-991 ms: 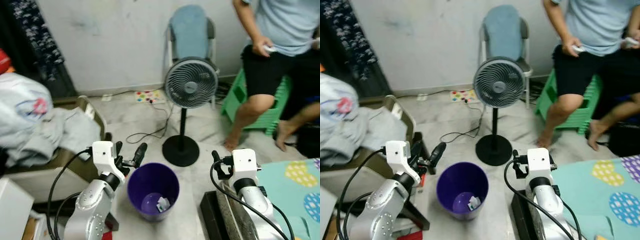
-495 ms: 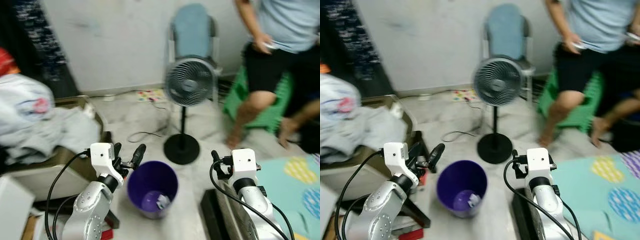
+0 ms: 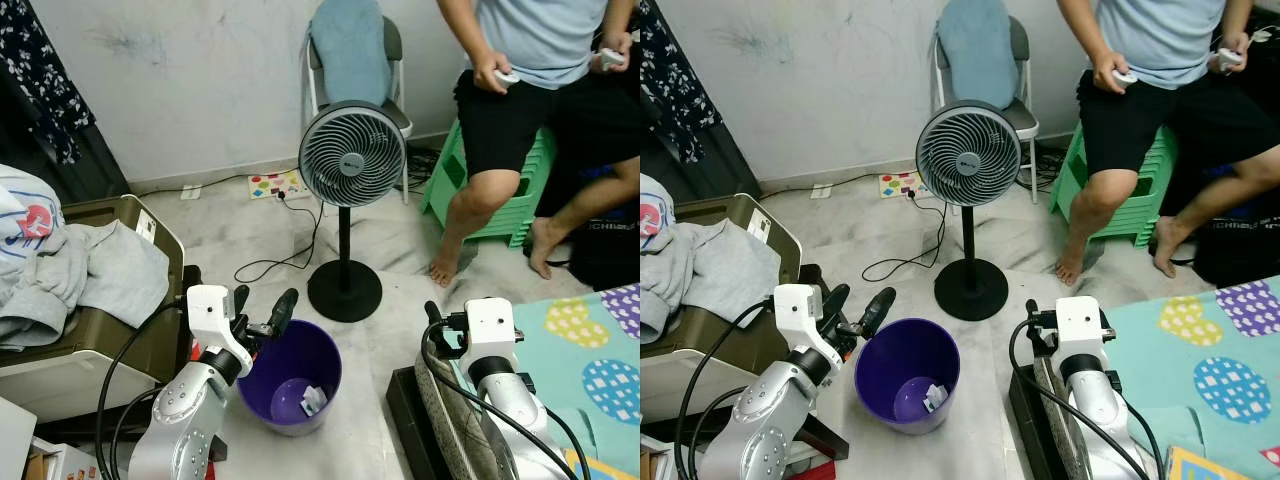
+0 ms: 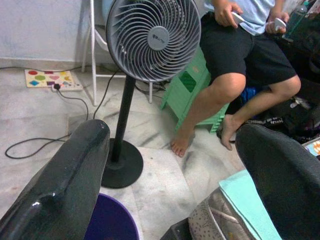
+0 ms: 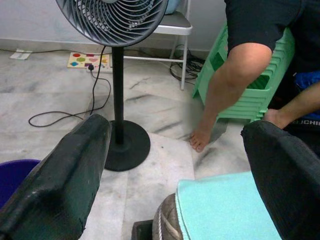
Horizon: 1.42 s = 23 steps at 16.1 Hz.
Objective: Clean up the room
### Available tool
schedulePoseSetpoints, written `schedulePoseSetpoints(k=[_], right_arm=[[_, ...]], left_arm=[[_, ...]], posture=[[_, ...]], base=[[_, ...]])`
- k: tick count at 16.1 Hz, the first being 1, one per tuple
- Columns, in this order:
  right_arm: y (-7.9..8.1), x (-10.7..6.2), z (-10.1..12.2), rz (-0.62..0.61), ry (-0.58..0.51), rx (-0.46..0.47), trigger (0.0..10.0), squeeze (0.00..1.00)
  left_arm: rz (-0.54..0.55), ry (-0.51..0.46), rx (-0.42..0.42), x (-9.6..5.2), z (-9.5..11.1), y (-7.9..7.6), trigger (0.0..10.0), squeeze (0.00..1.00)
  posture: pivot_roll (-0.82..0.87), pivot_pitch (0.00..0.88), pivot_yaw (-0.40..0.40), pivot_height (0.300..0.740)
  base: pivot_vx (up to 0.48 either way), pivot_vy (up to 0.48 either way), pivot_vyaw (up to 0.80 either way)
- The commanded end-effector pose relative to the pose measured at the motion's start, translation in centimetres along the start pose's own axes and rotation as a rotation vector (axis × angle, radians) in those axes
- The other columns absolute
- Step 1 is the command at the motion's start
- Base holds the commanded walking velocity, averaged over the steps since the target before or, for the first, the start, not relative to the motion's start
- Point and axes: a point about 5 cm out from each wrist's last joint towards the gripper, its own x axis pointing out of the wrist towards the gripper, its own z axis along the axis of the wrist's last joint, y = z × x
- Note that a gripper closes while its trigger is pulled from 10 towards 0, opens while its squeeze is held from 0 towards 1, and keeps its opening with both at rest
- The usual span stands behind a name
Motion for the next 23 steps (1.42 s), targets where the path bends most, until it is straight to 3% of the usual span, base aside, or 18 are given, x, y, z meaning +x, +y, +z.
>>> schedulePoseSetpoints(k=[1,5,23], right_arm=[[0.0,-0.01,0.14,-0.002,-0.004,0.009,10.0,0.0],[0.06,0.02,0.32,0.003,-0.015,0.006,10.0,0.0],[-0.04,0.09,0.11,-0.001,-0.002,0.013,10.0,0.0]], left_arm=[[-0.005,-0.002,0.007,-0.11,0.27,0.13,10.0,0.0],[-0.004,-0.002,0.007,-0.05,0.27,0.13,10.0,0.0],[-0.027,0.003,0.009,0.06,0.17,-0.16,10.0,0.0]], posture=[[-0.14,0.0,0.077,0.74],[-0.14,0.0,0.077,0.74],[-0.14,0.0,0.074,0.74]], base=[[0.0,0.0,-0.79],[0.0,0.0,-0.39],[0.0,0.0,-0.8]])
